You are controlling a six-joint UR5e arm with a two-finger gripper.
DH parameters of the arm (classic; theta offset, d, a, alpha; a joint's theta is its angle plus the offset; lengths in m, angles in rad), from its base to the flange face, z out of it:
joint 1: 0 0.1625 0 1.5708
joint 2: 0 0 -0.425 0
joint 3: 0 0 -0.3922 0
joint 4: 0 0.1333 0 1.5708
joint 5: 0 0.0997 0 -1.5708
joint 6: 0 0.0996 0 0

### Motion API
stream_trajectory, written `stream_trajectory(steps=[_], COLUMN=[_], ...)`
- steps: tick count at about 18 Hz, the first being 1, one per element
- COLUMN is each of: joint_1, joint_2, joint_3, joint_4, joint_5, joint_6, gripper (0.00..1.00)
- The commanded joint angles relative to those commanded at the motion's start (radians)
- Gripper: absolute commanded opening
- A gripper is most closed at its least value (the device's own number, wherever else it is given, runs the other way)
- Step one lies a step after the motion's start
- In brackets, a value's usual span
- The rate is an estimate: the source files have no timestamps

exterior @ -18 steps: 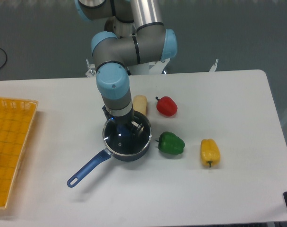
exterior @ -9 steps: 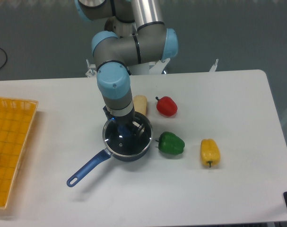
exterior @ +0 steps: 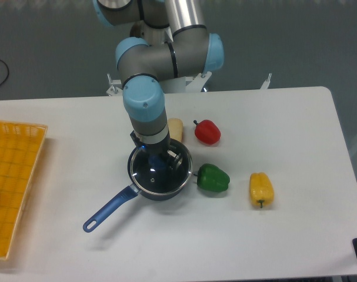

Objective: Open the lid
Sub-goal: 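Carry the glass lid away from the pan toward the green pepper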

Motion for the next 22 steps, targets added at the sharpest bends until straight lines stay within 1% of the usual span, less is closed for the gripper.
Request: stream_trajectory(steps=[3, 6, 10, 12, 22], joint_1=[0.025, 0.049, 0.089, 0.109, 0.221], joint_2=[0.002, 0.002, 0.005, 0.006, 0.006], joint_3=[0.008, 0.031, 0.055, 0.063, 0.077], joint_4=[-0.005, -0.008, -0.055, -0.061, -0.061], joint_5=[0.0, -0.002, -0.006, -0.008, -0.009], joint_6=[0.021, 0.058, 0.132, 0.159, 0.325], gripper=[0.57, 0.57, 0.57, 0.57, 0.57])
